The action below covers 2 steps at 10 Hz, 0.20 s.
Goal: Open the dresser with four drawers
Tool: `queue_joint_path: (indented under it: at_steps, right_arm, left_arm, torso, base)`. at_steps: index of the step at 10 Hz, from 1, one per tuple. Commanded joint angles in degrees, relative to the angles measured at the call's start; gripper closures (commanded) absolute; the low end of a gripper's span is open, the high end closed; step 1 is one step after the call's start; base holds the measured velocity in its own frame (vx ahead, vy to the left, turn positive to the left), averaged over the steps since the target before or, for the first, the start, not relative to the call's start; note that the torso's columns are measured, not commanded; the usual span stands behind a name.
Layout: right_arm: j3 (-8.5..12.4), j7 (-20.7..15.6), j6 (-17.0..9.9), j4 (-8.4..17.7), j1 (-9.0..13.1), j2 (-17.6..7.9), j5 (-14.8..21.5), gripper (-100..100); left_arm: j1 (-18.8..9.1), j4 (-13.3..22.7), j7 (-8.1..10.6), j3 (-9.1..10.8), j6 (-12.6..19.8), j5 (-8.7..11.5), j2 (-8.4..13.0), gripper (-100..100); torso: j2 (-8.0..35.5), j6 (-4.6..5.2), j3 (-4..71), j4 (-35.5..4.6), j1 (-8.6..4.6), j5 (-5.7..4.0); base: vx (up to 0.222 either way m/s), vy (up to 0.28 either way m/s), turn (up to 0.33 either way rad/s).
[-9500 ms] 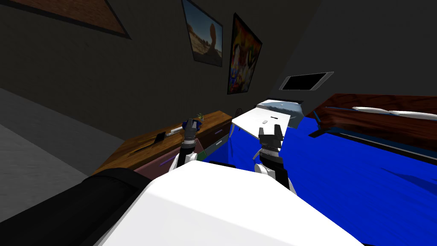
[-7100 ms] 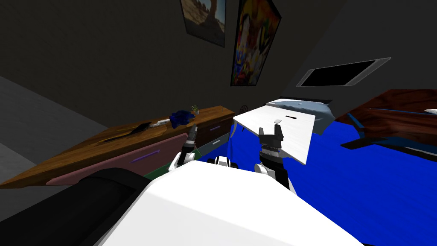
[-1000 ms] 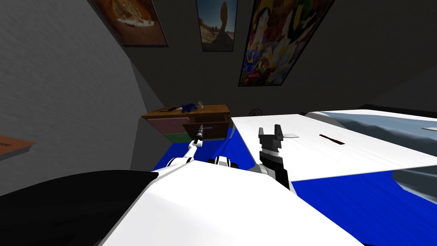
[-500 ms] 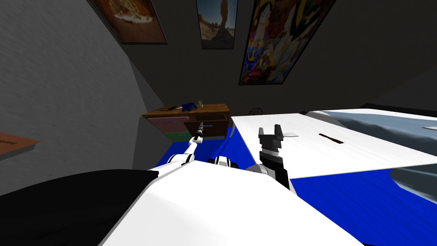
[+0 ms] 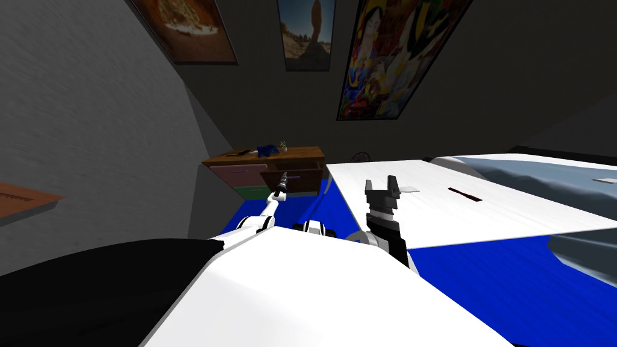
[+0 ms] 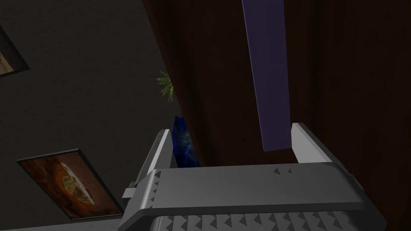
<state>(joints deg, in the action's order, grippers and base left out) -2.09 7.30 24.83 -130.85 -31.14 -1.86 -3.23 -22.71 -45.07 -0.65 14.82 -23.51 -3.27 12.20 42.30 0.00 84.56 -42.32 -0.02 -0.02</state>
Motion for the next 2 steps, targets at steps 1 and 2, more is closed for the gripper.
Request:
queue_joint_path:
  at_steps: [1, 2]
  right_arm:
    - [0.0, 0.0, 0.0, 0.0, 0.0, 0.0, 0.0, 0]
    - [0.0, 0.0, 0.0, 0.0, 0.0, 0.0, 0.0, 0]
  left_arm:
    - [0.0, 0.0, 0.00, 0.00, 0.0, 0.0, 0.0, 0]
    - [0.0, 0.0, 0.00, 0.00, 0.0, 0.0, 0.0, 0]
  torso:
    - [0.0, 0.00, 0.0, 0.0, 0.01, 0.01]
    - [0.0, 0.00, 0.0, 0.0, 0.01, 0.02]
  base:
    - [0.000, 0.000, 0.000]
    - [0.000, 0.000, 0.000]
